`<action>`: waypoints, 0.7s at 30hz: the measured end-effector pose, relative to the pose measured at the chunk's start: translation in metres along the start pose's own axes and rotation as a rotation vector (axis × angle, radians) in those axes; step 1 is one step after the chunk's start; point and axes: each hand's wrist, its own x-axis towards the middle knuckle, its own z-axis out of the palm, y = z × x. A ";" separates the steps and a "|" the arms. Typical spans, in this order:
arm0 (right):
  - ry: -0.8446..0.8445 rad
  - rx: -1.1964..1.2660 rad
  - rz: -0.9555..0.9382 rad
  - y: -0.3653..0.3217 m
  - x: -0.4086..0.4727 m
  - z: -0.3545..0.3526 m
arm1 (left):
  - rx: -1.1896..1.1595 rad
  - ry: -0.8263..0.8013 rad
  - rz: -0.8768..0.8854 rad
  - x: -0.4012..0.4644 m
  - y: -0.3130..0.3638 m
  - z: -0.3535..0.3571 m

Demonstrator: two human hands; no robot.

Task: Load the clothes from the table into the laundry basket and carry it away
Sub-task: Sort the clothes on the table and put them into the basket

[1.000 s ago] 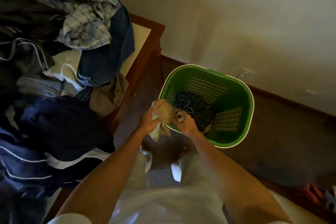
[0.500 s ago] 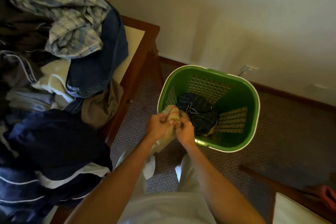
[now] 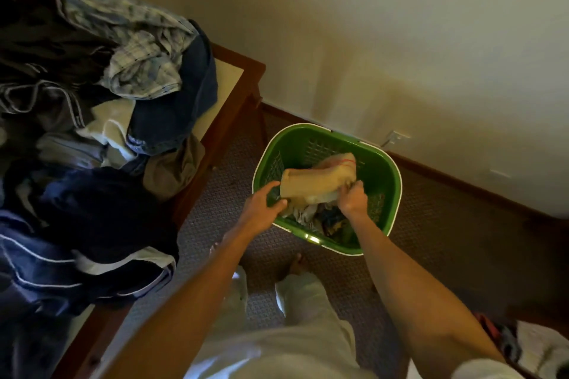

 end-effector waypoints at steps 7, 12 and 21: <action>-0.322 -0.389 -0.222 -0.037 -0.046 0.053 | -0.006 0.301 0.036 -0.067 -0.019 -0.068; -0.379 -0.178 -0.610 -0.107 -0.134 0.126 | 0.046 0.827 0.160 -0.147 -0.052 -0.132; -0.692 -0.433 -0.728 -0.136 -0.313 0.285 | 0.169 1.005 -0.744 -0.266 -0.225 -0.206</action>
